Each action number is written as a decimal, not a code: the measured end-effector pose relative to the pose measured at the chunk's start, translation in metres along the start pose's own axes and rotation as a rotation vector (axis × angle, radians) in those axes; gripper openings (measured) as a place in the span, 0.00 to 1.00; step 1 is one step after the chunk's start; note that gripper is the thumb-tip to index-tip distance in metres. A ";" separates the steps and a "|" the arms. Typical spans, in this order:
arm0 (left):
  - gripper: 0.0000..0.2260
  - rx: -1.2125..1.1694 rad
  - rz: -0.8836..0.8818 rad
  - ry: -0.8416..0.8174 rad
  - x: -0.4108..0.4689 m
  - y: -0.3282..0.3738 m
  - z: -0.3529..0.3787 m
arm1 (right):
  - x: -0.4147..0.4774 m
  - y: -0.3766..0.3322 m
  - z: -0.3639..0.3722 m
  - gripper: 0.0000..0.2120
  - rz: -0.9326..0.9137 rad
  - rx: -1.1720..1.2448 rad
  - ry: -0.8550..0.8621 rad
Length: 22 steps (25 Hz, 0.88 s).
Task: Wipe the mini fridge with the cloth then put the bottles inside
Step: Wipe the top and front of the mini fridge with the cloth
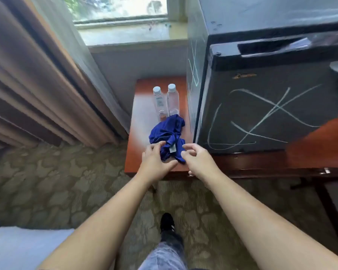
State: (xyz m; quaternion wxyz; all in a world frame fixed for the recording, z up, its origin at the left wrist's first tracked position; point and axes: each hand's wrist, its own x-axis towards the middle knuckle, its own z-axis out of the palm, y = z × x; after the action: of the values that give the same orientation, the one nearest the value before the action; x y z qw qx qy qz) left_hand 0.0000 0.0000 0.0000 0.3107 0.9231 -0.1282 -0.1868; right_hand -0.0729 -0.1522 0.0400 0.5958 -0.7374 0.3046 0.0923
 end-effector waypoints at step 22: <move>0.14 -0.564 -0.320 -0.032 0.098 -0.014 0.031 | 0.025 0.025 -0.024 0.16 0.275 -0.007 0.055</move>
State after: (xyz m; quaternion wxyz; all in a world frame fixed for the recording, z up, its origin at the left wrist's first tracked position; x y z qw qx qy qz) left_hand 0.0762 -0.0403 -0.0576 0.5188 0.8060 0.0704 -0.2760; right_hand -0.0721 -0.1856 0.0134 0.5663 -0.6931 0.4187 0.1537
